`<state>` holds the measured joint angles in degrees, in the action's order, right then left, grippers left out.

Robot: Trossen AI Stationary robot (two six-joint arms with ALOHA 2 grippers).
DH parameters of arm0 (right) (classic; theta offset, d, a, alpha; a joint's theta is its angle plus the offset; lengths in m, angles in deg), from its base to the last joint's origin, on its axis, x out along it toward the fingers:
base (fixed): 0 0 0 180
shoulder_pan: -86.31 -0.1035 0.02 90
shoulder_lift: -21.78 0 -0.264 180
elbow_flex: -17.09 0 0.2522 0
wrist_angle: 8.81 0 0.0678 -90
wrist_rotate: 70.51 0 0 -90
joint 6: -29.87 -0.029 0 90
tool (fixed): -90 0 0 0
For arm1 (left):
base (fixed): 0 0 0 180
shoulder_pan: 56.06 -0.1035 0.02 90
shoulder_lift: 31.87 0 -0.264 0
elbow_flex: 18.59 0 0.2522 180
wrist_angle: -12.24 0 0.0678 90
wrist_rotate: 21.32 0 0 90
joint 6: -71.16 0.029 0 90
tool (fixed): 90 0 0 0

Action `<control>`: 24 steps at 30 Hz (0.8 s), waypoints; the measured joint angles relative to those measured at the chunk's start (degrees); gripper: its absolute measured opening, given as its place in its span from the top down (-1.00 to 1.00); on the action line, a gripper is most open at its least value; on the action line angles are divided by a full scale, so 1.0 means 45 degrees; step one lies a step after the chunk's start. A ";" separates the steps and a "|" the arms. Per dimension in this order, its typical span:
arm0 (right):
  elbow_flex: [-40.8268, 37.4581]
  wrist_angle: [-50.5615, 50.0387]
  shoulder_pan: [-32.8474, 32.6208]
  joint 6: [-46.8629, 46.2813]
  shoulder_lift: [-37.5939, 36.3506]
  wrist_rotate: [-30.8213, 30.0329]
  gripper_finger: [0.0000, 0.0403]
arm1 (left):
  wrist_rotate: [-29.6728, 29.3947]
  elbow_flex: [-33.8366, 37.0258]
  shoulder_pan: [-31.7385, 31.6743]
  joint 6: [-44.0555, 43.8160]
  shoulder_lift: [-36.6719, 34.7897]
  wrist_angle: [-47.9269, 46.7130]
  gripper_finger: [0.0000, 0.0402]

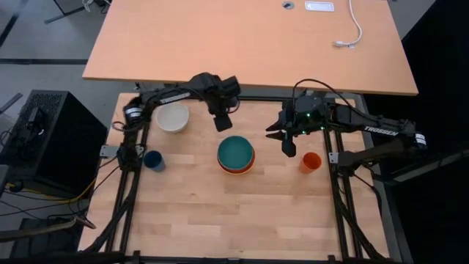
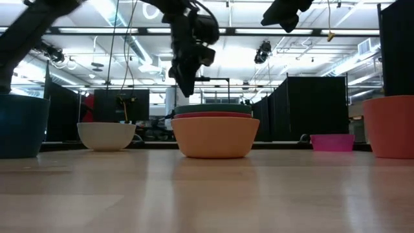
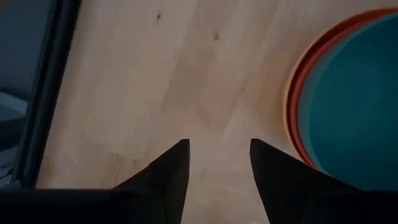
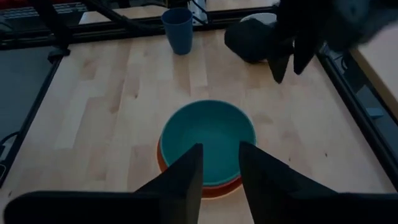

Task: Nest bowls inside each other
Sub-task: Stack the white bowl on the top of the green bowl

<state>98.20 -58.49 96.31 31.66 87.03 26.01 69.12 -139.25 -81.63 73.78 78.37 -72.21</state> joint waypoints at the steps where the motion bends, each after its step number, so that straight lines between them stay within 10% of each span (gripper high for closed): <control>1: 0.0000 0.0000 0.0000 0.0000 -0.0004 0.0000 0.55 | 0.0025 0.0710 -0.0062 -0.0118 -0.0543 0.0394 0.24; 11: 0.0000 0.0014 0.0000 0.0005 -0.0005 0.0010 0.61 | -0.1816 0.7204 -0.1116 -0.1927 -0.5581 0.1589 0.34; 24: 0.0000 0.0411 -0.0366 -0.0034 -0.0005 -0.0043 0.58 | -0.1864 1.0078 -0.1808 -0.1828 -0.5987 0.2666 -0.02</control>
<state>98.20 -56.64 94.67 31.50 87.01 25.82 60.74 -93.90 -89.76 65.55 51.43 -60.21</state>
